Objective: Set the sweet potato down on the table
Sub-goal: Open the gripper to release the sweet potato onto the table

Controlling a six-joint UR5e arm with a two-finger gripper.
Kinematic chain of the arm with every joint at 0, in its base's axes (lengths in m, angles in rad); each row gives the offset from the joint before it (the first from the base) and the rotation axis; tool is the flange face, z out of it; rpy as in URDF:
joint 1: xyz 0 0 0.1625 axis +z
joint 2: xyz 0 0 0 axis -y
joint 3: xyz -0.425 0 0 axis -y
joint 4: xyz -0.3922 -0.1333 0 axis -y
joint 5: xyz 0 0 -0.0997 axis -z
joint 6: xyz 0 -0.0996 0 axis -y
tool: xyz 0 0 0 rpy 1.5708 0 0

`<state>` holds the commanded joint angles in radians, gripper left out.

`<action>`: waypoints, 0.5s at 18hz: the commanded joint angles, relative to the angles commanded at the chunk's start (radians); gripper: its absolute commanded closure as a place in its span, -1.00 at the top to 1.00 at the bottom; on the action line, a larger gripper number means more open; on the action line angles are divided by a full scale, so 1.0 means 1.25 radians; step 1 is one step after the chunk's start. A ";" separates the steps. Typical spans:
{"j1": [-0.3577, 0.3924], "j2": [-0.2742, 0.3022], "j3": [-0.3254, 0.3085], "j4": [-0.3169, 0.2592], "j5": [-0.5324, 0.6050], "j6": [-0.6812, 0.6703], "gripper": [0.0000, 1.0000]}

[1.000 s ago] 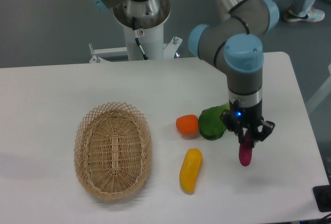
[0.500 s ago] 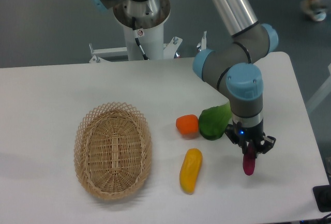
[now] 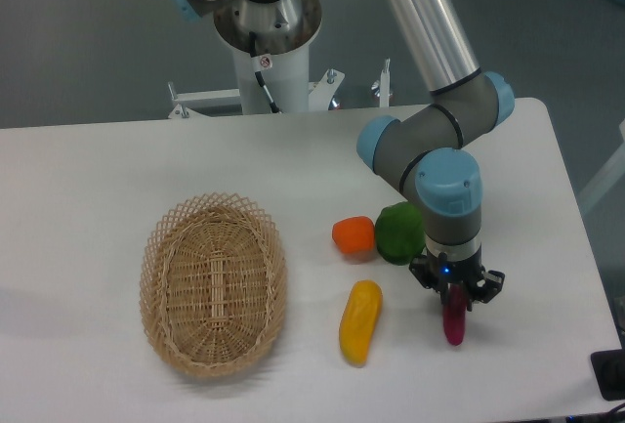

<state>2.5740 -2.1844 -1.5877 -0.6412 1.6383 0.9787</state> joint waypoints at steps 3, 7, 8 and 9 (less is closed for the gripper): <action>0.000 0.009 0.005 0.000 0.001 -0.001 1.00; 0.000 0.042 0.028 -0.002 0.001 -0.016 1.00; 0.000 0.051 0.034 -0.002 -0.002 -0.009 1.00; -0.001 0.058 0.043 -0.004 -0.005 -0.012 1.00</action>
<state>2.5725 -2.1124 -1.5341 -0.6458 1.6322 0.9634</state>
